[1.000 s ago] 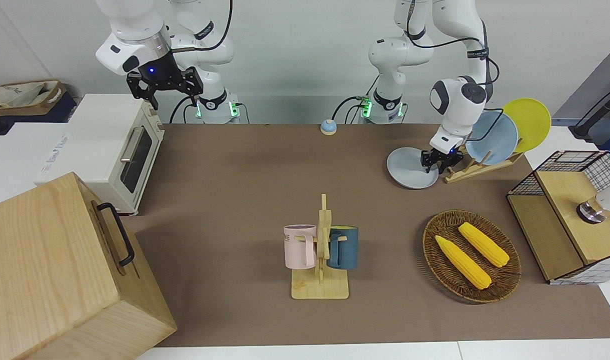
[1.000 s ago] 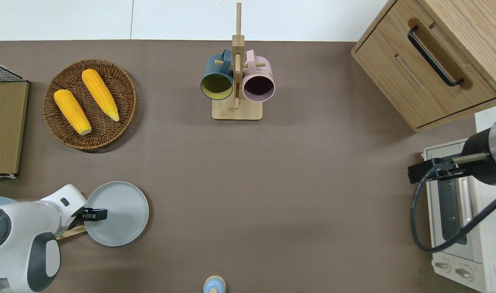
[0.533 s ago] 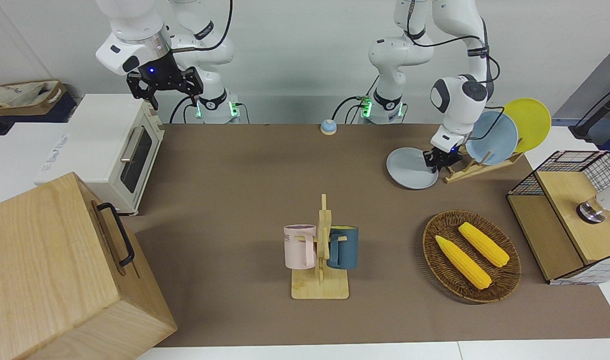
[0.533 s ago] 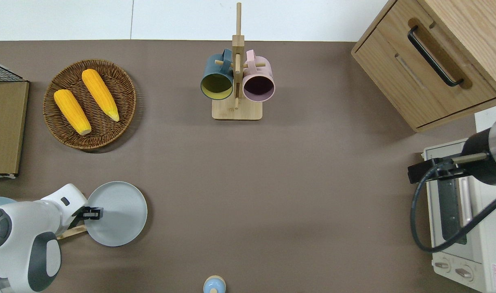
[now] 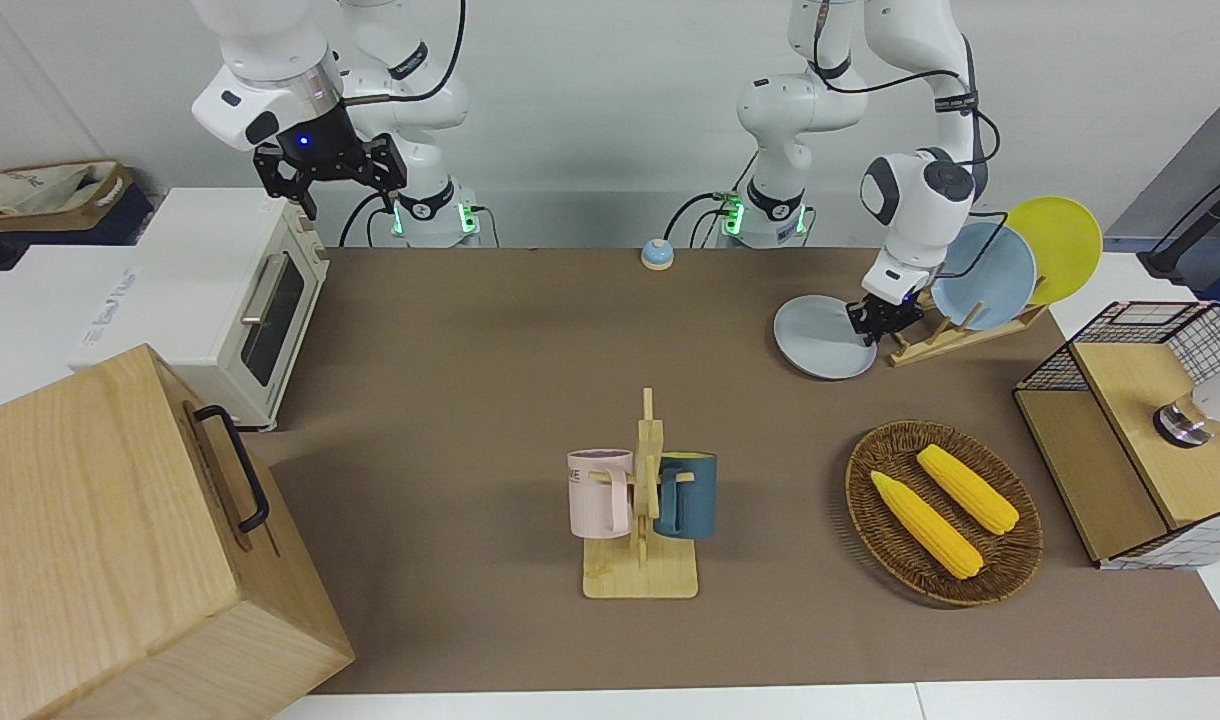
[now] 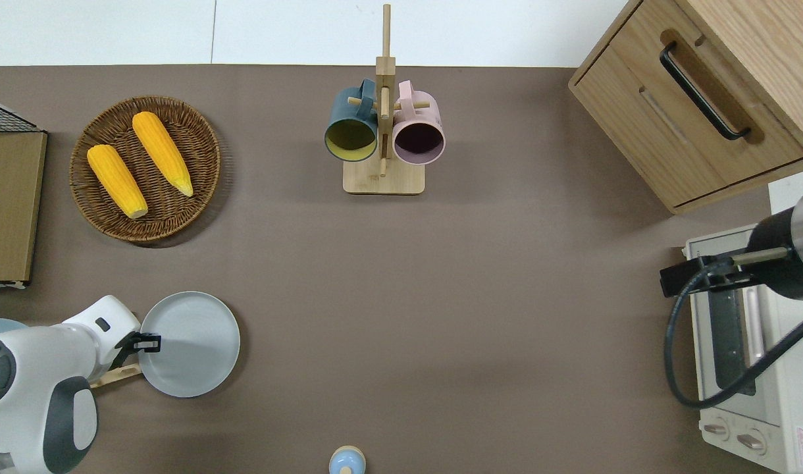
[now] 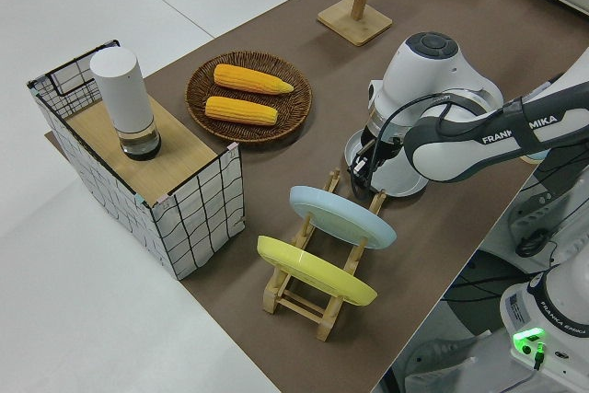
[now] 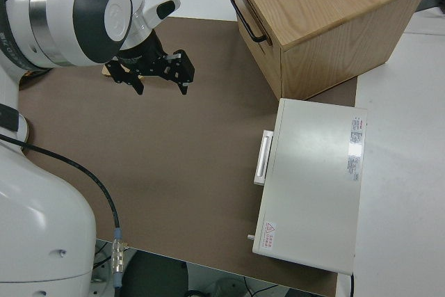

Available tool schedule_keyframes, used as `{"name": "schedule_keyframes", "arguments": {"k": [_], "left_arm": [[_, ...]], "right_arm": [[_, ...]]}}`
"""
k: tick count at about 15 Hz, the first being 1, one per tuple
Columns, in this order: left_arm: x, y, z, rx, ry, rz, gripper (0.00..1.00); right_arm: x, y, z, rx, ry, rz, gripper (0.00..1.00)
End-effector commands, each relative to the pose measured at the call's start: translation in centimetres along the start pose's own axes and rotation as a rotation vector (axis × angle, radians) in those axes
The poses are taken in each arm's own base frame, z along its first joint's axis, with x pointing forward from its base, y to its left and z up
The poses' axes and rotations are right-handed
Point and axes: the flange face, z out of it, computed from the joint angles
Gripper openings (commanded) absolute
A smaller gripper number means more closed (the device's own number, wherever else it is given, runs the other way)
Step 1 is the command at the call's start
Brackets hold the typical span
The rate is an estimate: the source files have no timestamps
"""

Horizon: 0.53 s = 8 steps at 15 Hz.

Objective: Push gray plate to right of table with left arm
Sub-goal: 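Push the gray plate with the left gripper across the table toward the toaster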

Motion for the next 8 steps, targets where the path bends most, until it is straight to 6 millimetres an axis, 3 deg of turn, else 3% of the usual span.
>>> {"name": "schedule_keyframes", "arguments": {"k": [1,4,8], "left_arm": [[0.5,3.8,0.3,0.009,0.001,-0.050,0.00],[1.2,6.5,-0.4,0.011,-0.035,-0.111,0.00],[1.2,11.8,-1.0,0.008,-0.053,-0.167,0.00]], "right_arm": [[-0.3,0.1,-0.4,0.004,-0.004,0.013,0.983],[-0.3,0.1,-0.4,0.004,-0.004,0.015,0.983],[-0.3,0.1,-0.4,0.004,-0.004,0.013,0.983]]}}
